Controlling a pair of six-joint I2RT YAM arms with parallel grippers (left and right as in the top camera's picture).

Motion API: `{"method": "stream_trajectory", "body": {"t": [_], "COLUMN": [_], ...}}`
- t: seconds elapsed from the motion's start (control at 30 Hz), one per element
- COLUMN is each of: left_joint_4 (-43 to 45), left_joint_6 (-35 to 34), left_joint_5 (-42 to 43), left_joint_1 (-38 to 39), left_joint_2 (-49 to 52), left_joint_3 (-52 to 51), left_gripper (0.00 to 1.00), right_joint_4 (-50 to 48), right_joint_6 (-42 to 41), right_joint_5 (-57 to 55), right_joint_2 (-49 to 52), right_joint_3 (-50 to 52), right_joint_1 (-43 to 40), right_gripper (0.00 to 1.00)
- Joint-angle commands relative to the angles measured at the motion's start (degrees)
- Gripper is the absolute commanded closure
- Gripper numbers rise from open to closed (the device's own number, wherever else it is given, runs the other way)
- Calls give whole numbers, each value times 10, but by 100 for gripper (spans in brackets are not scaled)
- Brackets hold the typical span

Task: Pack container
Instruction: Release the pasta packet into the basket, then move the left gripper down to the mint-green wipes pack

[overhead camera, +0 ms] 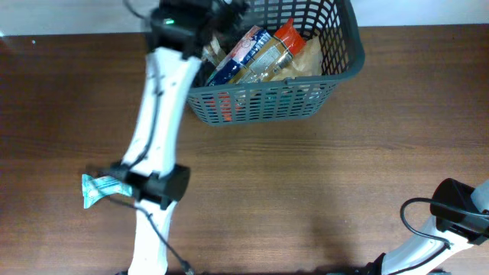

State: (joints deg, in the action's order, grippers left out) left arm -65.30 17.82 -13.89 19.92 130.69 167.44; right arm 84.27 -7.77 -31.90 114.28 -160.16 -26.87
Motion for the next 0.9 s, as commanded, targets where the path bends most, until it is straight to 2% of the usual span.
{"method": "stream_trajectory", "body": {"t": [0.0, 0.1, 0.17, 0.23, 0.4, 0.53, 0.6, 0.67, 0.73, 0.87], "left_joint_4": [-20, -64, -130, -202, -314, -314, -314, -314, -314, -314], "left_joint_6": [-23, -78, -154, -201, -275, -323, -351, -385, -416, -455], "left_joint_5": [-80, -80, -80, -80, -94, -123, -156, -199, -229, -209], "left_joint_1": [-28, -50, -69, -83, -108, -112, -114, -126, -151, -229], "left_joint_2": [-120, -164, -192, -211, -244, -269, -278, -283, -287, -290], "left_joint_3": [42, 42, 42, 42, 42, 38, 38, 37, 28, -25], "left_gripper": [13, 13, 16, 16, 16, 17, 23, 25, 24, 20], "right_joint_4": [0, 0, 0, 0, 0, 0, 0, 0, 0, 0], "right_joint_6": [-7, -7, -7, -7, -7, -7, -7, -7, -7, -7], "right_joint_5": [-4, -4, -4, -4, -4, -4, -4, -4, -4, -4], "right_joint_2": [-3, -3, -3, -3, -3, -3, -3, -3, -3, -3], "right_joint_3": [3, 2, 2, 2, 2, 2, 2, 2, 2, 2], "right_joint_1": [-2, -2, -2, -2, -2, -2, -2, -2, -2, -2], "right_gripper": [1, 1, 1, 1, 1, 1, 1, 1, 1, 1]}}
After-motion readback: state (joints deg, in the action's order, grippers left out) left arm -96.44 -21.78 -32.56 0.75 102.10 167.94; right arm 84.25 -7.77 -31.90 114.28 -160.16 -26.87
